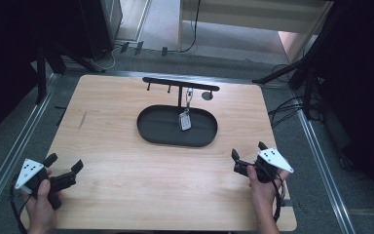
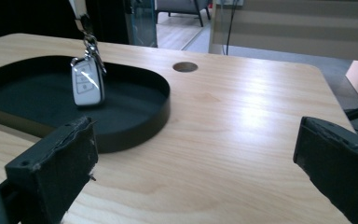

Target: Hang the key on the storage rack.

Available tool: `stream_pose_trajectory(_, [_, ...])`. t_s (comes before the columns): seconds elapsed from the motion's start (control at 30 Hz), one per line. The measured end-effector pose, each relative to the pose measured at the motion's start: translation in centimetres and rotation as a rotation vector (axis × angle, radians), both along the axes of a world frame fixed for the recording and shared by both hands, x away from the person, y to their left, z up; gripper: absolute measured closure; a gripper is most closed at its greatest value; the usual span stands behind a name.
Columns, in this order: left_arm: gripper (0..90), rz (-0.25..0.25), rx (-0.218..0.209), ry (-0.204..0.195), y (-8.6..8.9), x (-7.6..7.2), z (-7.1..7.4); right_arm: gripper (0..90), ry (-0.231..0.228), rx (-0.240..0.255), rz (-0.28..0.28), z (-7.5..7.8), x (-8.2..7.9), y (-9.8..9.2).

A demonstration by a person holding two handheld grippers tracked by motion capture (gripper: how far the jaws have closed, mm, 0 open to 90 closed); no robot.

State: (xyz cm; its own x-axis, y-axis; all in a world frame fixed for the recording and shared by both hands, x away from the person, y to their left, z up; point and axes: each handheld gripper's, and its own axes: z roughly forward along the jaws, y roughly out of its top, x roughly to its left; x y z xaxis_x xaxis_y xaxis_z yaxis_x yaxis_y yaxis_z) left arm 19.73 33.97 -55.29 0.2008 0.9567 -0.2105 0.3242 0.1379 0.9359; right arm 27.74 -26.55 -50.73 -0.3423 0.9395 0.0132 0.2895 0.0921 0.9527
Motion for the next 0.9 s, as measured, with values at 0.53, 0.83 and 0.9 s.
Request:
stream_pose_trajectory(0.53, [0.0, 0.001, 0.005, -0.002, 0.0, 0.0, 0.0, 0.0, 0.028, -0.004, -0.058, -1.7, -2.8, -4.1])
stream_pose_trajectory(0.83, [0.0, 0.000, 0.005, -0.001, 0.0, 0.0, 0.0, 0.0, 0.048, 0.018, -0.115, -2.5, -4.9, -6.9])
stream_pose_trajectory(0.9, [0.0, 0.001, 0.006, -0.002, 0.0, 0.0, 0.0, 0.0, 0.061, 0.016, -0.129, -2.8, -5.4, -7.7])
